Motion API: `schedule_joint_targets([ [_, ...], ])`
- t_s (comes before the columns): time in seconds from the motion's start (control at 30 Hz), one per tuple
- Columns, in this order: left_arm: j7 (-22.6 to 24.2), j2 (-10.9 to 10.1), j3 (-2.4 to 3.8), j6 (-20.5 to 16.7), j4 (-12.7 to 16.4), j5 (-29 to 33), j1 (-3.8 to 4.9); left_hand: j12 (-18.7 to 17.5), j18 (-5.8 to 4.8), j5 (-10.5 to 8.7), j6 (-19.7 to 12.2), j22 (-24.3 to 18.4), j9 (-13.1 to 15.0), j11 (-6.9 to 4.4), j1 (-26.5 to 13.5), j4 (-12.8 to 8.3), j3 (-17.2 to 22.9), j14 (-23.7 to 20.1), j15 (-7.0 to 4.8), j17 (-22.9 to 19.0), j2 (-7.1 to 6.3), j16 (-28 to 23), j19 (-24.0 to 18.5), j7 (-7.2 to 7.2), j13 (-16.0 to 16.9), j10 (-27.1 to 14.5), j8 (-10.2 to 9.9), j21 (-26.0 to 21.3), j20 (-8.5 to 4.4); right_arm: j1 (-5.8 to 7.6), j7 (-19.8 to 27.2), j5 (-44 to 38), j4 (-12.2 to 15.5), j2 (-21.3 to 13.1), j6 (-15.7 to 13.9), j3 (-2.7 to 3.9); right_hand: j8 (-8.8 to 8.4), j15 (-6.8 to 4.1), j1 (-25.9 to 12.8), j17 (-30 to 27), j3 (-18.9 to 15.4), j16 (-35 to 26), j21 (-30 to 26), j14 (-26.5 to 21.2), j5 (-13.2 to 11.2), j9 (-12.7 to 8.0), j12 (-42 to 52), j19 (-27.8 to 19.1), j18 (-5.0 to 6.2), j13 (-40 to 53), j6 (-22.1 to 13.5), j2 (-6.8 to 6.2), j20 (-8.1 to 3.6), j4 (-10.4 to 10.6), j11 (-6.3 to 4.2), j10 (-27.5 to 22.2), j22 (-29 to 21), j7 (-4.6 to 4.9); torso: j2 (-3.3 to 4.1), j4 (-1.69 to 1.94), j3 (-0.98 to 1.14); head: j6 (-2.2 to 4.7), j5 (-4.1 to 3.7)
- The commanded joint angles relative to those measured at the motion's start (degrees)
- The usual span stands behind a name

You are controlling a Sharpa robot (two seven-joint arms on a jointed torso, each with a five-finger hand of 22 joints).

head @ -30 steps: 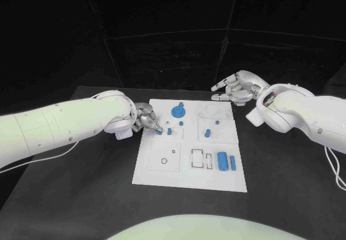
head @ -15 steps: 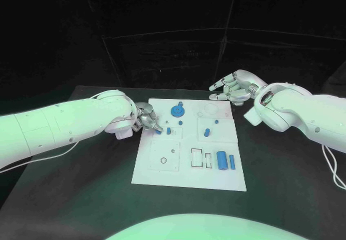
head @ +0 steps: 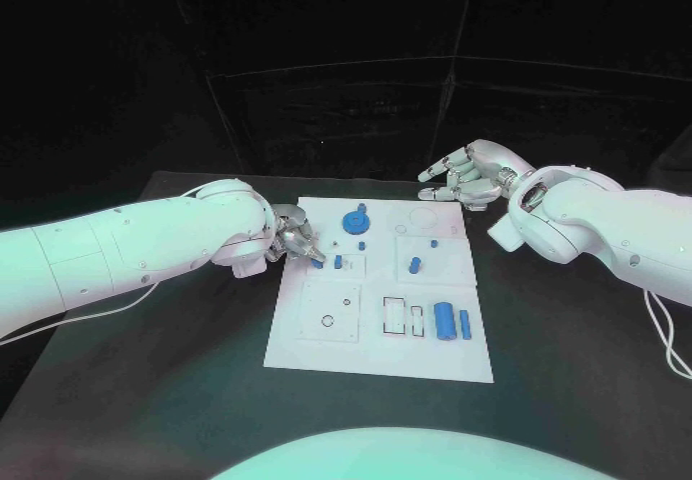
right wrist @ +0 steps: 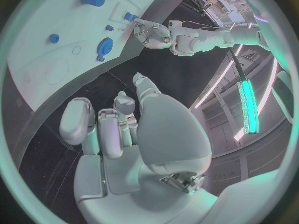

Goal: Assemble the parts on the task board

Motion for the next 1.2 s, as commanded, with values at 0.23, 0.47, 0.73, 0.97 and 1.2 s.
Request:
schedule_joint_targets([
  [0.23,-1.5,0.2,-0.03,0.1,0.0,-1.1,0.01,-0.1,-0.09,0.39,0.1,0.2,0.0,-0.03,0.0,-5.1,5.4,5.9,-0.23,15.1,0.43,0.2,0.3,-0.13,0.1,0.3,0.2,0.3,-0.33,0.11,0.2,-0.1,0.0,0.1,0.4,0.03,0.3,-0.11,0.1,3.7,0.0,-0.1,-0.3,3.4,0.3,0.0,0.2,-0.2,0.5,-0.1,-0.2,0.57,0.01,-0.3,0.15,-0.3,-0.1,-0.06,0.02,0.03,0.0,-0.1,-0.05],
  [0.47,-2.0,0.5,-0.03,0.4,0.0,-1.2,0.01,0.0,-0.11,0.39,0.1,0.4,0.0,-0.03,-0.1,-5.1,5.5,5.9,-0.23,15.1,0.43,0.2,0.4,-0.14,0.2,0.4,0.2,0.4,-0.34,0.1,0.2,-0.1,0.0,0.1,0.4,0.03,0.3,-0.11,0.1,3.7,0.0,-0.1,-0.3,3.4,0.3,0.0,0.2,-0.2,0.5,-0.1,-0.2,0.57,0.01,-0.3,0.15,-0.3,-0.1,-0.06,0.0,-0.03,0.01,-0.16,-0.04],
  [0.73,-2.7,0.8,-0.04,2.4,0.0,-1.2,0.02,-0.2,-0.08,0.38,0.1,0.2,0.1,-0.01,-0.4,-5.1,5.6,5.9,-0.23,15.1,0.3,0.2,0.3,-0.12,-0.1,0.3,0.3,0.3,-0.34,0.1,0.2,-0.1,0.0,0.2,0.6,0.03,0.3,-0.11,0.1,3.7,0.0,-0.1,-0.3,3.4,0.3,0.0,0.2,-0.2,0.5,-0.1,-0.2,0.57,0.01,-0.3,0.15,-0.3,-0.1,-0.06,0.04,0.0,0.01,-0.17,-0.13],
  [0.97,-3.2,1.1,-0.1,3.5,0.0,-1.2,0.02,-0.7,-0.08,0.36,0.3,0.2,0.1,-0.04,-1.3,-4.9,5.6,5.9,-0.22,15.1,-0.22,0.2,0.3,-0.21,-1.0,0.0,0.6,0.3,-0.33,0.1,0.2,-0.1,0.0,0.2,0.6,0.03,0.3,-0.11,0.1,3.7,0.0,-0.1,-0.3,3.4,0.3,0.0,0.2,-0.2,0.5,-0.1,-0.2,0.57,0.01,-0.3,0.15,-0.3,-0.1,-0.06,0.02,0.01,0.04,-0.25,-0.21],
  [1.2,-3.5,1.3,-0.14,3.5,-0.2,-1.2,0.03,-0.6,-0.1,0.36,0.7,0.4,0.2,-0.21,-2.4,-4.8,5.2,5.9,-0.33,15.1,-0.93,0.2,0.4,-0.47,-1.0,0.3,0.9,0.3,-0.39,0.1,0.2,-0.1,0.0,0.2,0.6,0.03,0.3,-0.11,0.1,3.7,0.0,-0.1,-0.3,3.4,0.3,0.0,0.2,-0.2,0.5,-0.1,-0.2,0.57,0.01,-0.3,0.15,-0.3,-0.1,-0.06,-0.01,-0.02,0.02,-0.27,-0.23],
])
